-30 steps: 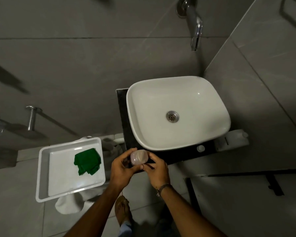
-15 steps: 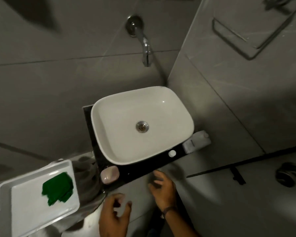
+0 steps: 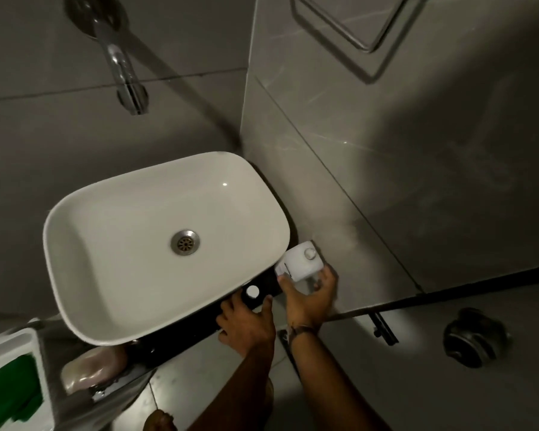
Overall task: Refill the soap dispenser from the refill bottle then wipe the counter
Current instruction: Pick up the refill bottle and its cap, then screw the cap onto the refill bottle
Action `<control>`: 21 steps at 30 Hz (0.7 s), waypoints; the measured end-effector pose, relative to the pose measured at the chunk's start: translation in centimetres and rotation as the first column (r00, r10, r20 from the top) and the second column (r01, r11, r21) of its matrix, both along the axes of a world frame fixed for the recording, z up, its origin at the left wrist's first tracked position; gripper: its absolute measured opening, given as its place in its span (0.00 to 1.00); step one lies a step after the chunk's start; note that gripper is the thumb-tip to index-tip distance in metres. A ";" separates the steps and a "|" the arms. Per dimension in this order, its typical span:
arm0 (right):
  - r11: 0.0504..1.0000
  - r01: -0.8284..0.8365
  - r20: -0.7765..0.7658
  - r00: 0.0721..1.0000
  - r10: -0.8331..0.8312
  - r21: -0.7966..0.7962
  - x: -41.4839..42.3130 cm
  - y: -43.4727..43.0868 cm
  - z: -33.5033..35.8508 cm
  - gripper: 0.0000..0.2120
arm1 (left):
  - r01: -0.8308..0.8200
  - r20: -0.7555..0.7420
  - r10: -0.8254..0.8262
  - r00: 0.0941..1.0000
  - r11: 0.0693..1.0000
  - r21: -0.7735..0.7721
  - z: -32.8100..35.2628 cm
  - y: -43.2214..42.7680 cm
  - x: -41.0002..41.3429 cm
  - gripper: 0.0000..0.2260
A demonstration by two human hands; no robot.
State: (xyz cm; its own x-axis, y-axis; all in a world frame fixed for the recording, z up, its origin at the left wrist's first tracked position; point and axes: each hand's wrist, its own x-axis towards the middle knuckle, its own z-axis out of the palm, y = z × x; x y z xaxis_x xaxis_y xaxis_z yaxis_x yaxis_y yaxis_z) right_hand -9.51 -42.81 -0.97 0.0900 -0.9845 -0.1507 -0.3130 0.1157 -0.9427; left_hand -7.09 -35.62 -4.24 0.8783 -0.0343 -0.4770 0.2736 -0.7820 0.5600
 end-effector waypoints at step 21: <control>0.831 -0.453 -0.075 0.887 0.455 -0.322 -2.8 7.7 13.6 0.38 | 0.376 0.423 -0.023 0.906 0.501 -0.780 22.7 10.5 5.2 0.13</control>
State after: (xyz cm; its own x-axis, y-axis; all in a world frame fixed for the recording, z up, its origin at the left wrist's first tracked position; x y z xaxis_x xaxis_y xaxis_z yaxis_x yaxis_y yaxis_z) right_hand -12.36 -35.16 12.59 0.5388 -0.8254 0.1684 -0.2504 -0.3478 -0.9035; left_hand -1.87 -25.15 18.45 0.8753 -0.4498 0.1776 -0.1550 0.0870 0.9841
